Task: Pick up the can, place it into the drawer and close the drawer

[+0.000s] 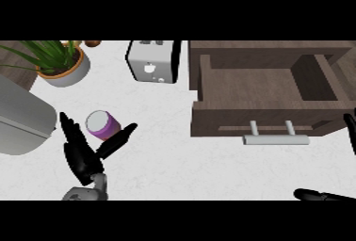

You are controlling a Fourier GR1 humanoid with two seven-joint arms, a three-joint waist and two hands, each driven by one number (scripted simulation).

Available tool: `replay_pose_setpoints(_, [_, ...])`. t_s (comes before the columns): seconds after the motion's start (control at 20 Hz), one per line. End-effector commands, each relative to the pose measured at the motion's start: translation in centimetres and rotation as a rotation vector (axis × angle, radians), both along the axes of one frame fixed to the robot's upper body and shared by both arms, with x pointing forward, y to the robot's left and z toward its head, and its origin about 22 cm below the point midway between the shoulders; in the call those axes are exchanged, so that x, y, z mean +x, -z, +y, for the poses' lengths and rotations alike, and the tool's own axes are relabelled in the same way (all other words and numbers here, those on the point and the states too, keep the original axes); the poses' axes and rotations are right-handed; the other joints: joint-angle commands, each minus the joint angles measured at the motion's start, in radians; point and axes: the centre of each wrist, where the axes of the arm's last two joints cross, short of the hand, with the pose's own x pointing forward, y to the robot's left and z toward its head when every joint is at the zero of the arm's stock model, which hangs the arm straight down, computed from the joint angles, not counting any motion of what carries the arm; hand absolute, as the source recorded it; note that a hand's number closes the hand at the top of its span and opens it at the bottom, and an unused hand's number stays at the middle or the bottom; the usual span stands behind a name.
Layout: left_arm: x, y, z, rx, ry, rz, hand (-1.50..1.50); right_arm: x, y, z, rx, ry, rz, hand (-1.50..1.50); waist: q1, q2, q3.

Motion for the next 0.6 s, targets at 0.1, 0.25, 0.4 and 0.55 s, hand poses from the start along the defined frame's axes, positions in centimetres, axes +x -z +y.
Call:
replay_pose_setpoints(0.1, [0.5,3.0,0.1,-0.011,-0.049,0.006,-1.5,-2.0,-0.9,-1.5,-0.009,0.015,-0.005,-1.5,-0.002,0.0,0.0])
replay_pose_setpoints(0.25, [1.0,5.0,0.1,-0.026,-0.04,0.03,-1.5,-1.8,-2.0,-0.8,0.008,-0.005,0.002,-1.5,-0.003,0.0,0.0])
replay_pose_setpoints(0.4, [0.6,6.6,2.0,-0.047,-0.061,0.031,-1.5,-1.6,0.0,-1.4,-0.006,-0.001,0.0,-1.5,-0.002,0.0,0.0])
replay_pose_setpoints(0.55, [0.3,7.9,2.2,-0.036,-0.065,0.033,-1.5,0.6,-2.0,-1.7,-0.008,0.012,-0.014,-1.5,0.002,0.001,0.0])
